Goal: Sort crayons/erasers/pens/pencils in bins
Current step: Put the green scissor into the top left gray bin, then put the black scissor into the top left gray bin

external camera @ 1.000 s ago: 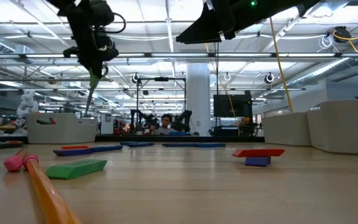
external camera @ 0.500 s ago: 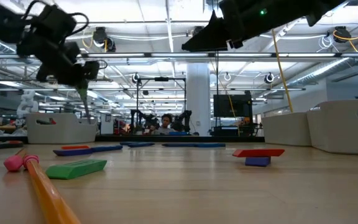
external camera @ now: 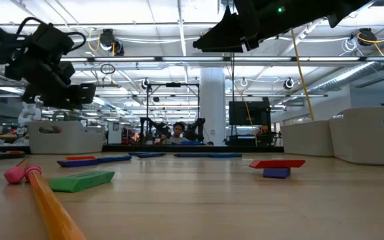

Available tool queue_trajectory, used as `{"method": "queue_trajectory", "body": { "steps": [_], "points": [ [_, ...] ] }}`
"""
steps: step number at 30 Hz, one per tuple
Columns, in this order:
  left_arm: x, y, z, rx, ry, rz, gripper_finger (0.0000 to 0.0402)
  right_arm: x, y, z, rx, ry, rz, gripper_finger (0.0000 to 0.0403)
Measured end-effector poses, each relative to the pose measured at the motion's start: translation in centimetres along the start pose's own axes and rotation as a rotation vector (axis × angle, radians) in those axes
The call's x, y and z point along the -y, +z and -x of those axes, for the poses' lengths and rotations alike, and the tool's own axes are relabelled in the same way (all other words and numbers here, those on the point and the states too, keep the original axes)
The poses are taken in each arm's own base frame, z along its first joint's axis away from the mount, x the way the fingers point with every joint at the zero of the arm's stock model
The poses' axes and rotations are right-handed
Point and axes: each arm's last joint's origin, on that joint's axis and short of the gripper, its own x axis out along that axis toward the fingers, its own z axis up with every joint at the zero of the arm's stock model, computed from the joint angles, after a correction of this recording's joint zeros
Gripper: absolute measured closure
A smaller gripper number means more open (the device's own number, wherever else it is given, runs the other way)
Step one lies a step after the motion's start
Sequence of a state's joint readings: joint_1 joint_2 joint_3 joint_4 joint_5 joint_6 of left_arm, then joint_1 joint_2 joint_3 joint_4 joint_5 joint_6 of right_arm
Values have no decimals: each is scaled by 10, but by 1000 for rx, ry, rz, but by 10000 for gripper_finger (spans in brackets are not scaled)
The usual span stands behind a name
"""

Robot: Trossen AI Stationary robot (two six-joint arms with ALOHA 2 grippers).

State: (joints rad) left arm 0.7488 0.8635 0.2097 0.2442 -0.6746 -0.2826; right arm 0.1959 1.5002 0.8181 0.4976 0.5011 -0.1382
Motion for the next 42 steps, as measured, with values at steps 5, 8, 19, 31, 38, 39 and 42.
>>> {"method": "queue_trajectory", "body": {
  "steps": [5, 8, 19, 31, 38, 39, 42],
  "points": [
    [5, 29, 4, -153, 24, -64, 197, 0, 0, 0, -1, 0, -18, 156],
    [8, 63, 13, -211, 14, -97, 178, 0, -1, 0, -7, 1, -18, 156],
    [35, 120, 79, -450, -484, -206, 170, -1, -7, 0, -63, 8, 13, 156],
    [100, 29, 148, -710, -581, -350, 170, -1, -6, 0, -52, 12, -19, 156],
    [95, -18, 146, -1005, -113, -511, 170, -1, -6, 0, -54, 12, -19, 156],
    [92, -21, 144, -1015, -36, -519, 170, -1, -6, 0, -54, 13, -20, 156],
    [88, -24, 139, -1027, 87, -501, 170, -1, -6, 0, -53, 12, -20, 156]
  ]
}}
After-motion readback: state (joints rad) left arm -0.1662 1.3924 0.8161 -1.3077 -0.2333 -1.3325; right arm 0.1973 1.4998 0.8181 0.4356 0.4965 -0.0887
